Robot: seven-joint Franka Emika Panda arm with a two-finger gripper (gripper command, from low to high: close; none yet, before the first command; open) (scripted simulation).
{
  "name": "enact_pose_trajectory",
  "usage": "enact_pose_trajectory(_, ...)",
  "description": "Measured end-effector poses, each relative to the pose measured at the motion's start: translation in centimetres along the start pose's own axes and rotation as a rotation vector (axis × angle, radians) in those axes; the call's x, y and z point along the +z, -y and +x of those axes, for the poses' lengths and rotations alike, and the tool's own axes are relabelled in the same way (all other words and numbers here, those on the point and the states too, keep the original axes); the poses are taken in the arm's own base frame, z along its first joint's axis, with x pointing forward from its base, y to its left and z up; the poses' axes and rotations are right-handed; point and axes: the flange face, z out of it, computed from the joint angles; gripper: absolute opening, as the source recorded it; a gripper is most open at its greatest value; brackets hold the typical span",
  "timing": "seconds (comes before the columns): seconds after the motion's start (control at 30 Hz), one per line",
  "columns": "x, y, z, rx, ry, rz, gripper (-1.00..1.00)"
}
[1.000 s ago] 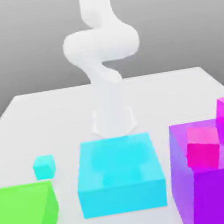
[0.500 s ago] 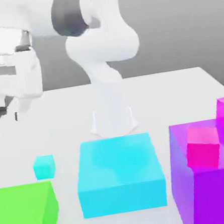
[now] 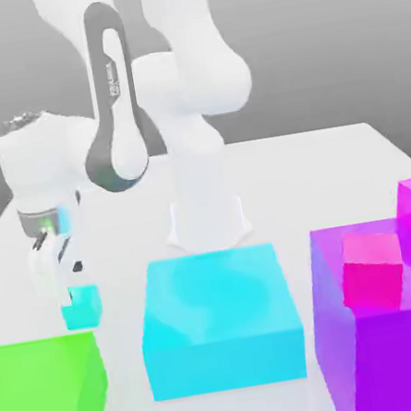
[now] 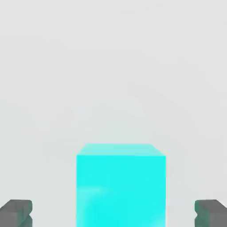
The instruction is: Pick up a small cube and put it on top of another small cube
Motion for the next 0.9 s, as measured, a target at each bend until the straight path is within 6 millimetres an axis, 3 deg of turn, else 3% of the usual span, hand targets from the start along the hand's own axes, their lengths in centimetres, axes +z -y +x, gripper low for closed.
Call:
enact_pose_trajectory(0.1, 2.4, -0.2, 0.1, 0.001, 0.0, -0.001, 0.0)
enact_pose_trajectory(0.13, 2.8, -0.3, 0.1, 0.001, 0.002, -0.001, -1.0)
enact_pose_trajectory(0.37, 2.7, -0.3, 0.0, 0.001, 0.002, 0.0, -1.0)
enact_pose_trajectory(0.63, -2.9, -0.2, 0.1, 0.004, 0.003, 0.0, -1.0)
enact_pose_trajectory(0.73, -4.8, 1.9, -2.7, -0.119, 0.005, 0.0, -1.0)
enact_pose_trajectory(0.9, -8.5, 5.8, -10.8, -0.42, 0.01, 0.001, -1.0)
